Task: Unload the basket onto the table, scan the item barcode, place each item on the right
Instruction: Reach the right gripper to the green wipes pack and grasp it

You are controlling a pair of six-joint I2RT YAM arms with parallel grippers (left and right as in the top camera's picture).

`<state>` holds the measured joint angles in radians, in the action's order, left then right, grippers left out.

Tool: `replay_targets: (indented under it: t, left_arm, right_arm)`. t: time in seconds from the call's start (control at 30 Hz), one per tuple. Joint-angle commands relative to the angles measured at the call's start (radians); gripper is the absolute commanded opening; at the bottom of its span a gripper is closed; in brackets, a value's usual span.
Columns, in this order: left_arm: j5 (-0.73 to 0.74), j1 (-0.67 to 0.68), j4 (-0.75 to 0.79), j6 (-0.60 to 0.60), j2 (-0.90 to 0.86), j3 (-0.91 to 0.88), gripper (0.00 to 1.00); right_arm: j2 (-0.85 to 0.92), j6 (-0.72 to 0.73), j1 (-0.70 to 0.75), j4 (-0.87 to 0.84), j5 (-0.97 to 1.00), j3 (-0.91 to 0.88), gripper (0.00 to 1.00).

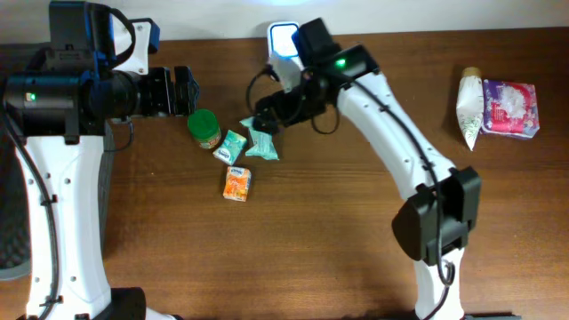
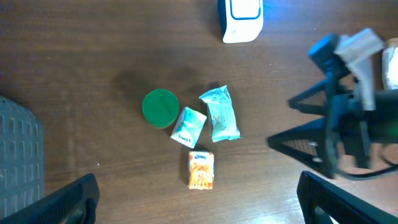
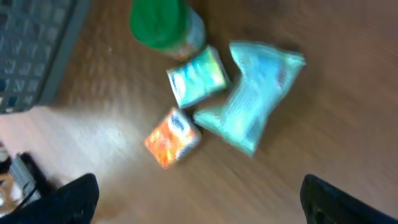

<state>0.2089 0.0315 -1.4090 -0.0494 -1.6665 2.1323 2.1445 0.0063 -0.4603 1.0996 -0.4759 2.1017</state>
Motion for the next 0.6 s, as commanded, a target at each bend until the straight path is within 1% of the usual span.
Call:
replay_targets:
  t: [0.0,0.03,0.13,0.3,0.4,0.47,0.5,0.57]
  left_arm:
    - [0.003,-0.002,0.002,-0.006,-0.002,0.005,0.99]
    - [0.003,-0.002,0.002,-0.006,-0.002,0.005,0.99]
    - [0.003,-0.002,0.002,-0.006,-0.002,0.005,0.99]
    - [0.003,-0.002,0.002,-0.006,-0.002,0.005,0.99]
    - [0.003,-0.002,0.002,-0.006,-0.002,0.005,0.99]
    - [0.003,-0.002,0.002,-0.006,-0.002,0.005,0.99]
    - [0.003,-0.002,0.002,-0.006,-0.002,0.005,0.99]
    - [0.003,-0.002,0.002,-0.006,-0.002,0.005,0.99]
  right_arm:
    - [0.032,0.014,-0.053,-0.082,0.016,-0.006,0.99]
    - [0.042,0.014,-0.073,-0.111,0.017,-0.007,0.99]
    - [0.073,0.01,-0.096,-0.121,0.02,-0.018,0.99]
    - [0.073,0.01,-0.096,-0.095,0.02,-0.027,0.99]
    - [0.075,0.011,-0.096,-0.133,0.028,-0.027,0.99]
    - [0.075,0.087,-0.097,-0.156,0.167,-0.048,0.99]
    - [0.075,0.135,-0.097,-0.186,0.228,-0.077,0.97]
    - [0.075,0.143,-0.097,-0.251,0.23,-0.134,0.88]
